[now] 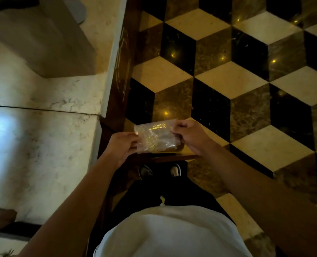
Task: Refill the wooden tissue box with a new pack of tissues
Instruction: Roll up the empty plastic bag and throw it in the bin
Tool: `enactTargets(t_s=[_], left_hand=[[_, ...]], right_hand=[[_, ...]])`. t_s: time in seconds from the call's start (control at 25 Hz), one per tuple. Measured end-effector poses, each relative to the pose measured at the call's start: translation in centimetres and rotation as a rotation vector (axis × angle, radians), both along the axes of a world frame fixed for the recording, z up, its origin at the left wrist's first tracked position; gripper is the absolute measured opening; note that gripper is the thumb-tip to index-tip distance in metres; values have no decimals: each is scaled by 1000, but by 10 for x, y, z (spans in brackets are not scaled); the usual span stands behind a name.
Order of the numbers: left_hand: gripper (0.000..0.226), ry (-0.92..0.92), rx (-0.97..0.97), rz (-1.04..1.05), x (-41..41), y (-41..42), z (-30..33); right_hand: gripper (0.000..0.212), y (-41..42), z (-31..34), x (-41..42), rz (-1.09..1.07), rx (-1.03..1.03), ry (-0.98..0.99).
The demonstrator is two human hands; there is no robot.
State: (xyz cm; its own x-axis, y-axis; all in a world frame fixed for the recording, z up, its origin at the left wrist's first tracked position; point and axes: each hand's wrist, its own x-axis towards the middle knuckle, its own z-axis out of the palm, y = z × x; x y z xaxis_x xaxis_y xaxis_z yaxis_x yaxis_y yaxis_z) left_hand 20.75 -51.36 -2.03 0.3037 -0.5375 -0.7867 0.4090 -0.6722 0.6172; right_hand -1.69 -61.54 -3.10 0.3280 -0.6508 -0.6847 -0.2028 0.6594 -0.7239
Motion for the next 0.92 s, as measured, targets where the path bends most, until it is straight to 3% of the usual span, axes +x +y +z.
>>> enactTargets(t_s=[0.2,0.4,0.76,0.92], left_hand=[[6,-132,119,-99,-2,-49,-51],[17,-330,196,-272,-10,-76,-138],[19,-317,354,-377,-9,-91,-333],[15,-356,387,-445,-11,-106,-413]], right_hand=[[13,-25,-57,-1,-53,-43,173],[9,-39,-142,-5,-10,-42,326],[12,-64,-322,8,186,10,555],[28,-69,-402,22,230,119,592]])
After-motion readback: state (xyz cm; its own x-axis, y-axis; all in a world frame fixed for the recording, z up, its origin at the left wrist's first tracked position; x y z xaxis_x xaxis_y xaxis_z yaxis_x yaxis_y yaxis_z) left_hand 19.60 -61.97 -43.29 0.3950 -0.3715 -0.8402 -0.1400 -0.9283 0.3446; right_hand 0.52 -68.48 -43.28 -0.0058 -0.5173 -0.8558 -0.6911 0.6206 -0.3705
